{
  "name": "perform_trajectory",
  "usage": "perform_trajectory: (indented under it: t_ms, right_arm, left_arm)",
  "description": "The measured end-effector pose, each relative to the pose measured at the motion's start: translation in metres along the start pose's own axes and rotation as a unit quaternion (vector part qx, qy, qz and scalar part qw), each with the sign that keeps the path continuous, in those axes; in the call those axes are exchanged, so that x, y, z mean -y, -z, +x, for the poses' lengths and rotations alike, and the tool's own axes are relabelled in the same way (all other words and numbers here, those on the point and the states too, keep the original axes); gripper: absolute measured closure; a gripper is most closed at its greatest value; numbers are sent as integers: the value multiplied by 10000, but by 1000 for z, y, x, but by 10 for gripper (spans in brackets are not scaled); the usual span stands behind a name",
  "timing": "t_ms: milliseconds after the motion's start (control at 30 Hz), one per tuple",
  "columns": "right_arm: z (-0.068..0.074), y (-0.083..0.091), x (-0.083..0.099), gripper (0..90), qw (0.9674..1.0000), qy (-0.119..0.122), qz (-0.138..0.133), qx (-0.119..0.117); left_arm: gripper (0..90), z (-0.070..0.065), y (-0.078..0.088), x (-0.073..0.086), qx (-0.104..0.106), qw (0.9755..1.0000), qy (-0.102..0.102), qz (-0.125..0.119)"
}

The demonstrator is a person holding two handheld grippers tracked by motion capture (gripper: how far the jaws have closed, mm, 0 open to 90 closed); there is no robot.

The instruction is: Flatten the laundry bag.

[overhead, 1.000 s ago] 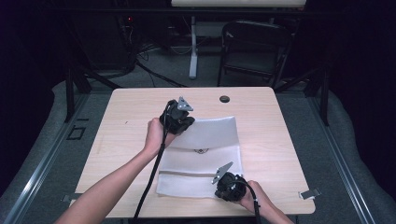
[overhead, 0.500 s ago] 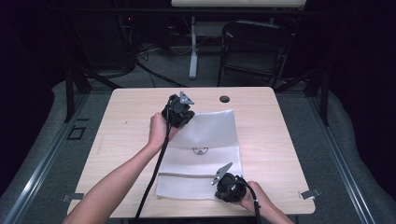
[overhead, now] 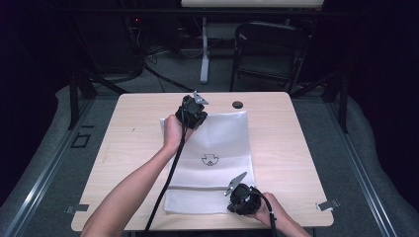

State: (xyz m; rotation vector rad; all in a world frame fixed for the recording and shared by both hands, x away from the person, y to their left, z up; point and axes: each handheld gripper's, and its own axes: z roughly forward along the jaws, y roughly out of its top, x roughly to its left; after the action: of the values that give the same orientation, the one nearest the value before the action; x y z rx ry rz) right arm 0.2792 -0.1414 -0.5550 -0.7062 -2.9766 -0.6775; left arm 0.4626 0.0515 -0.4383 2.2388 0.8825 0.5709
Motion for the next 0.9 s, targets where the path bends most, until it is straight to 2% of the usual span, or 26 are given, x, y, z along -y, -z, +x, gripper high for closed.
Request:
perform_trajectory:
  t_ms: [33,233,467,533,567,600,733,867,900]
  right_arm:
    - [0,1,-1,900,10000,50,76,26]
    - [2,2,1,900,9999,69,102,-58]
    - [3,1,1,900,10000,-3,73,-40]
    - [2,1,2,900,9999,-13,55,-135]
    - [3,0,2,900,9999,-93,-19,-86]
    - [2,1,1,900,9999,-7,80,-74]
    - [4,1,1,900,10000,-45,76,-25]
    - [3,1,2,900,9999,-99,26,-61]
    - [4,-2,3,891,9995,-246,-159,-131]
  left_arm:
    - [891,0,-2,0,-10,10000,28,-4]
    - [890,4,-12,3,-41,9998,159,80]
    - [883,9,-27,7,-98,9995,266,124]
    - [880,11,-33,9,-97,9994,317,118]
    - [878,12,-35,9,-121,9993,345,117]
    - [878,13,-37,10,-104,9992,370,137]
    - [876,15,-43,11,-146,9988,445,138]
    - [870,16,-49,11,-166,9986,471,151]
    - [867,16,-51,11,-183,9986,469,173]
